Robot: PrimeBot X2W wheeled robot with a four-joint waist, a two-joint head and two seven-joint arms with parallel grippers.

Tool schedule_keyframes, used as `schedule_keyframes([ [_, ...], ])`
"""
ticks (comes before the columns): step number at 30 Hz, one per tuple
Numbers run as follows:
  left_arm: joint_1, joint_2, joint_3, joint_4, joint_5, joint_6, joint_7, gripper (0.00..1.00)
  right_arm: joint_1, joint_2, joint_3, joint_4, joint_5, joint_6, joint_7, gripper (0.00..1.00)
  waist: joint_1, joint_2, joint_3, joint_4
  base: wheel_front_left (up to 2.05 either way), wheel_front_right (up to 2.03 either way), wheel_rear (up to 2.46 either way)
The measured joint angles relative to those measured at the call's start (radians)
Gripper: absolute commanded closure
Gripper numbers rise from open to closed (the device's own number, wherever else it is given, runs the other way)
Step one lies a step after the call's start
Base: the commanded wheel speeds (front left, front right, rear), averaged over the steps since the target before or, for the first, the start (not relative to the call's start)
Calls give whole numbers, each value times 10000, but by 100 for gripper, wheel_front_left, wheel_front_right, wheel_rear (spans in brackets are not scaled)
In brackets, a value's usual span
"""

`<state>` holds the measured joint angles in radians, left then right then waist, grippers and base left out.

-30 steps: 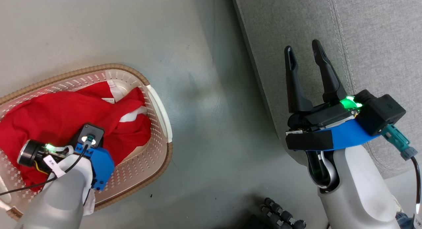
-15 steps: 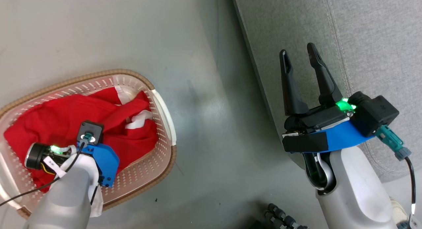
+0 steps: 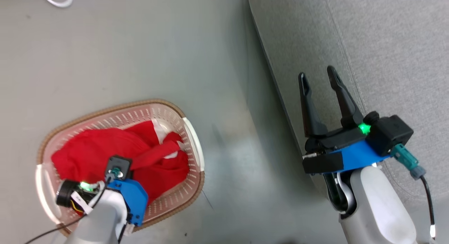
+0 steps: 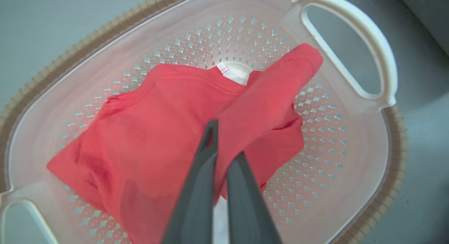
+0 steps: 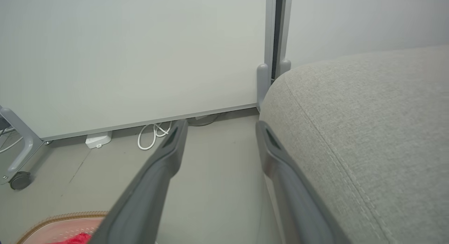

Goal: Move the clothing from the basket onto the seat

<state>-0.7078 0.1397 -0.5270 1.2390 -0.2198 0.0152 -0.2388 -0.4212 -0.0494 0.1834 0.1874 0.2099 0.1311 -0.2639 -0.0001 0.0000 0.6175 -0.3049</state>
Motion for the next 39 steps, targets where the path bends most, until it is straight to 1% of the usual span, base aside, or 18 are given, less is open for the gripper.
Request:
schedule_keyframes([
  [5, 373, -387, -17, 12, -205, -201, -109, 100, 433, 2, -232, 290, -316, 0, 0, 0, -1, 0, -979, 345, 0, 0, 0],
  [7, 516, -537, -25, -65, -318, -360, -167, 100, 653, 2, -334, 410, -456, 0, 12, 0, -1, 0, -1418, 516, 0, 0, 0],
  [9, 663, -658, -63, -188, -403, -527, -188, 100, 893, 2, -430, 483, -579, 0, 105, 0, -1, 0, -1885, 708, 0, 0, 0],
  [12, 772, -784, -146, -481, -512, -642, -198, 100, 1207, 2, -546, 497, -698, 0, 318, 0, -2, 0, -2594, 1030, 0, 0, 0],
  [14, 910, -863, -249, -869, -665, -855, -226, 100, 1546, 0, -662, 433, -763, 0, 522, 0, -2, 0, -3293, 1380, 0, 0, 0],
  [17, 1051, -880, -357, -1540, -918, -1068, -226, 100, 1909, 0, -809, 349, -790, 0, 715, 0, -2, 0, -3962, 1737, 0, 0, 0],
  [21, 1283, -892, -934, -2516, -1567, -1298, -228, 100, 2386, 2, -901, 182, -811, 0, 930, 0, -2, 0, -4766, 2203, 0, 0, 0],
  [26, 1113, -897, -1847, -3824, -2518, -1375, 21, 100, 2825, 2, -918, -38, -823, 0, 1200, 0, -1, 0, -5527, 2730, 0, 0, 0],
  [27, 872, -897, -2151, -4341, -2945, -1384, 194, 100, 2963, 2, -884, -102, -811, 0, 1285, 0, 0, 0, -5770, 2888, 0, 0, 0],
  [30, 395, -899, -2579, -5095, -3563, -1331, 458, 100, 3120, 2, -813, -213, -784, 0, 1409, 0, 0, 0, -6066, 3083, 0, 0, 0],
  [34, -298, -901, -3103, -5887, -4491, -1221, 890, 100, 3200, 4, -627, -324, -757, 0, 1496, 0, 0, 0, -6279, 3201, 0, 0, 0],
  [36, -696, -903, -3503, -6103, -4696, -1172, 1164, 100, 3256, 2, -552, -368, -759, 0, 1521, 0, 1, 0, -6338, 3211, 0, 0, 0],
  [39, -1213, -909, -3843, -6403, -5233, -1020, 1404, 100, 3385, 2, -451, -389, -757, 0, 1580, 0, 1, 0, -6409, 3211, 0, 0, 0],
])
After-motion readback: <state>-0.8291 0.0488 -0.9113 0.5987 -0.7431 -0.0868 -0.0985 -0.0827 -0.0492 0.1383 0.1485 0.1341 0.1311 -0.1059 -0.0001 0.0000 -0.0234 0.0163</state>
